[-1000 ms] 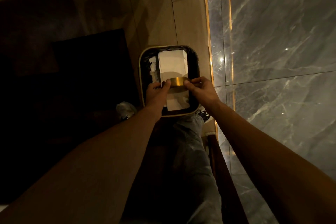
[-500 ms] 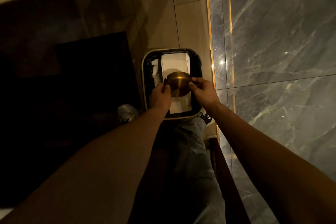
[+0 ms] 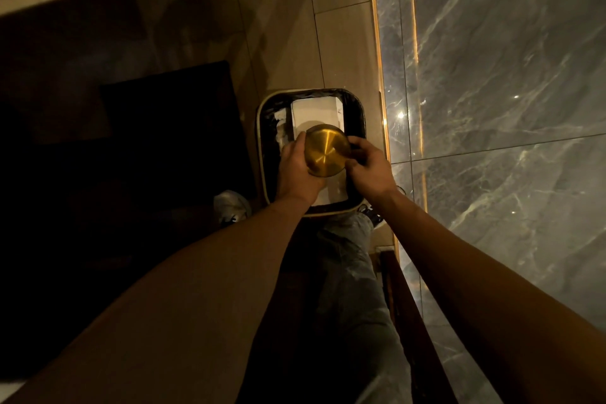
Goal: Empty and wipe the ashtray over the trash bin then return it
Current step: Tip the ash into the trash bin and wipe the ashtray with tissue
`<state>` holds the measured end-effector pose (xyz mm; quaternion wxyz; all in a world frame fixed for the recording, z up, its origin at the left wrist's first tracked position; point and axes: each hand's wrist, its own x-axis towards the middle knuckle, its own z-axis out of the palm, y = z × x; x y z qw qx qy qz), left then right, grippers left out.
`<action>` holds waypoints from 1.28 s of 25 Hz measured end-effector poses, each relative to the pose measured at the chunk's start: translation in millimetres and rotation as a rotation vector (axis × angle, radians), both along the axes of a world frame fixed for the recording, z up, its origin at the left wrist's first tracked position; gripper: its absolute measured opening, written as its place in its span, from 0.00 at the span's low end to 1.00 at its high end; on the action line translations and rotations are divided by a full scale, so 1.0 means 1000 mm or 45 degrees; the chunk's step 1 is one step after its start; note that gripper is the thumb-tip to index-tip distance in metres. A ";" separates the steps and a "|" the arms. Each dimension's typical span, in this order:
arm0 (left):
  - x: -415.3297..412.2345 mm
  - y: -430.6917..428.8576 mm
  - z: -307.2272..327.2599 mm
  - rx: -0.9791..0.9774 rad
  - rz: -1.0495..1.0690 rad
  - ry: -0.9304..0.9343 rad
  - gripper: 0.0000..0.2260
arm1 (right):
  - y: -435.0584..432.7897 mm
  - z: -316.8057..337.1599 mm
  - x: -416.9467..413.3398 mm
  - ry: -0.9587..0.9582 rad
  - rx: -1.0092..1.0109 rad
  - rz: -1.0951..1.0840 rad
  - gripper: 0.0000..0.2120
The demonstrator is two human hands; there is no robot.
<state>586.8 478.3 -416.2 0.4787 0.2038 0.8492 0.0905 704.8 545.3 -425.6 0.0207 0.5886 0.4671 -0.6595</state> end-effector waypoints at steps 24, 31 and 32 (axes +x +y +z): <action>-0.005 0.007 -0.001 0.027 -0.685 0.321 0.47 | 0.003 -0.002 0.006 0.166 -0.016 0.098 0.16; -0.011 0.005 -0.001 0.157 -0.620 0.208 0.47 | 0.002 0.008 0.023 0.028 1.066 1.246 0.31; -0.012 0.004 -0.001 0.167 -0.603 0.204 0.48 | 0.004 0.011 0.022 0.071 1.181 1.352 0.33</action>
